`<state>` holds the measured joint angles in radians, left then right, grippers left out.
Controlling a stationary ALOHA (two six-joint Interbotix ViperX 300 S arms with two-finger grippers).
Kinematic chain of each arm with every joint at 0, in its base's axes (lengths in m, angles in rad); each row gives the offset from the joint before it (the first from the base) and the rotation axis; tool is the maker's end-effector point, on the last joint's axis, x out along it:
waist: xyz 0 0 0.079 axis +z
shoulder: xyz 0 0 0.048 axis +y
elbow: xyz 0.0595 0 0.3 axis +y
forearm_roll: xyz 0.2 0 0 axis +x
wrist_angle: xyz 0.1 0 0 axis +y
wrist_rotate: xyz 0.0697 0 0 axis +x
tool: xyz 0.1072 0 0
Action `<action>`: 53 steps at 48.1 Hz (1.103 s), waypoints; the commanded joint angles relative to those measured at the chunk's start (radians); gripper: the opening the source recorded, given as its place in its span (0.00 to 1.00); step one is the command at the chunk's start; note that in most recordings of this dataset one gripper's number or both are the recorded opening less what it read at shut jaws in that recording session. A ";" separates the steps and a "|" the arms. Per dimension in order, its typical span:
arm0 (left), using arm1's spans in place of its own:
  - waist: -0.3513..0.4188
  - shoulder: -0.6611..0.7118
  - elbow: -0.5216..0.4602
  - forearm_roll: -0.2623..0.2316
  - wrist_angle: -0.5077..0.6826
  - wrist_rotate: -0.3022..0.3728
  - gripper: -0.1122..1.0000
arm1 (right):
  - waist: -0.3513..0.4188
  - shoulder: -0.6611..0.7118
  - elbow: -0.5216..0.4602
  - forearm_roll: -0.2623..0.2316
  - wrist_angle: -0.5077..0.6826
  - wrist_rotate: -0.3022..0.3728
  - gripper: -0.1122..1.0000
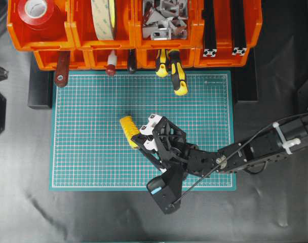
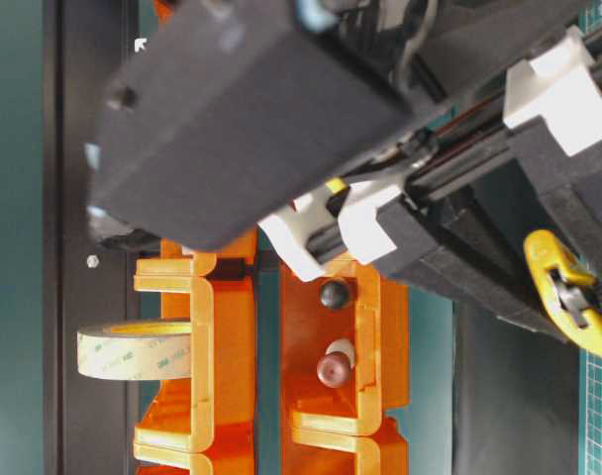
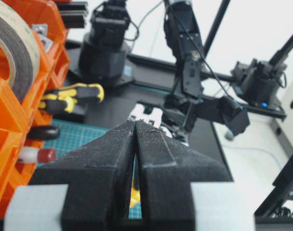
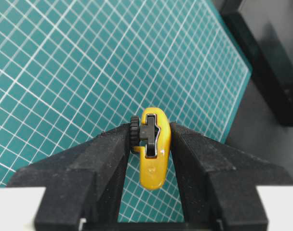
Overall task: Pick cutter from container rack with right arm.
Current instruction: 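Carry the cutter over the mat center and lower it with the right gripper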
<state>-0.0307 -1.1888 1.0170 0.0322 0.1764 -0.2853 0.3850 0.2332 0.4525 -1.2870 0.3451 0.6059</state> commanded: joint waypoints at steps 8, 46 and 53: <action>0.029 0.008 -0.026 0.003 0.003 -0.002 0.11 | 0.003 0.003 -0.008 -0.002 -0.009 0.002 0.35; 0.031 -0.032 -0.046 0.003 0.035 0.002 0.11 | -0.060 0.020 0.043 0.048 -0.101 0.064 0.35; 0.026 -0.043 -0.052 0.003 0.052 -0.002 0.11 | -0.060 0.020 0.048 0.069 -0.114 0.069 0.35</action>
<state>0.0000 -1.2349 0.9971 0.0322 0.2286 -0.2853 0.3451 0.2608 0.4955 -1.2441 0.2439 0.6550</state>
